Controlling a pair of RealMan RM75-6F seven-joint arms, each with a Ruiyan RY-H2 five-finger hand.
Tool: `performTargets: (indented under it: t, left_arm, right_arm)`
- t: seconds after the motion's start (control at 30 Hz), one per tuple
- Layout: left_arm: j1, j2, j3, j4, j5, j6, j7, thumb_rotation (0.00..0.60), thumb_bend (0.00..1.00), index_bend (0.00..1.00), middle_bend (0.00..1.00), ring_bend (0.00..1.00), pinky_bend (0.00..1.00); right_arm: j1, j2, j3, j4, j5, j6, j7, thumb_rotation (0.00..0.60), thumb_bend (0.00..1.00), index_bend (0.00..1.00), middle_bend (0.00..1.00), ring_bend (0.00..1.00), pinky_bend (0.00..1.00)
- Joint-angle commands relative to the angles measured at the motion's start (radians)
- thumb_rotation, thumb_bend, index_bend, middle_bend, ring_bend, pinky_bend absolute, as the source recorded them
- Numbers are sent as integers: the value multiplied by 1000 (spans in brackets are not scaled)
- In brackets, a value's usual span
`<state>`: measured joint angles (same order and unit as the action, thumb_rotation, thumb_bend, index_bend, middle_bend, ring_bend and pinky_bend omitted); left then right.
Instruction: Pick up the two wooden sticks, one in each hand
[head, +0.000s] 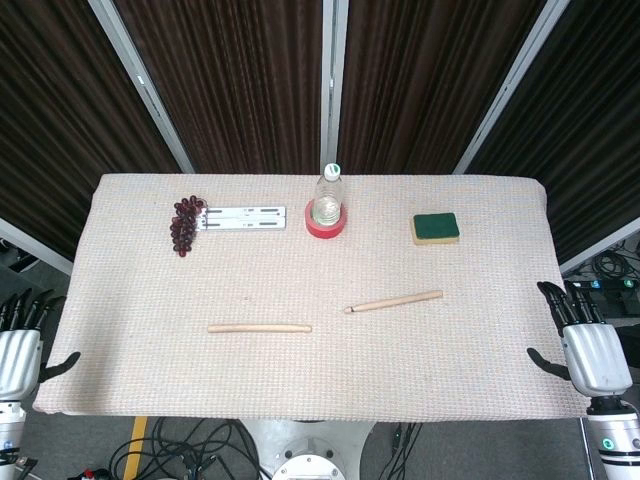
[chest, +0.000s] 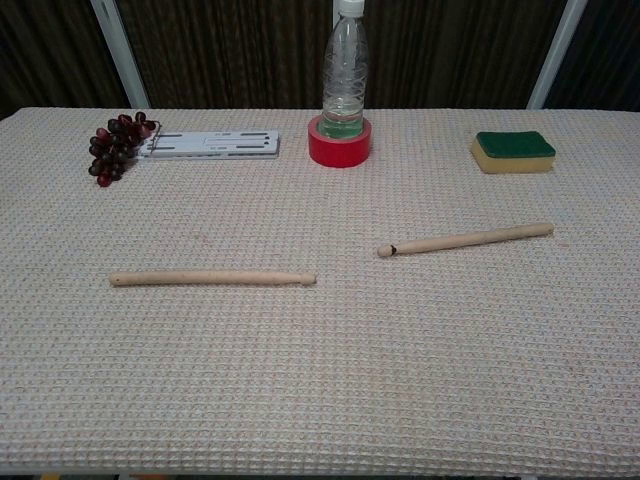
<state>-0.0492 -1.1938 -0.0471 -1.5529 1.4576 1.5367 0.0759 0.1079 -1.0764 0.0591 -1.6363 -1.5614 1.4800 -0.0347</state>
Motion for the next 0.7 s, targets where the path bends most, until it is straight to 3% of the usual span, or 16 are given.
performTargets:
  t: [0.03,0.37,0.57,0.7]
  left_arm:
    - [1,-1,-2,1,-2,0,0,600,127,191,107,0,0]
    - [-3,6,3,-10,-3,-22,-2,600,127,191,107,0,0]
    - [-9,2,-2,-11,-3,-28,-2,600,127,191,106,0,0]
    - [-14,3,-3,-10,8,-29,-4,600,127,191,107,0,0]
  right_arm:
    - [2,-2,1,2,-1,0,1,600,73,48,108,16,129]
    - [42,-12,3,24,6,-66,11,600,82,46,108,16,129]
    - [147,-48,25,66,26,-220,8,600,92,41,128,16,129]
    - [246,-125,49,151,51,-352,24,600,110,90,176,25,140]
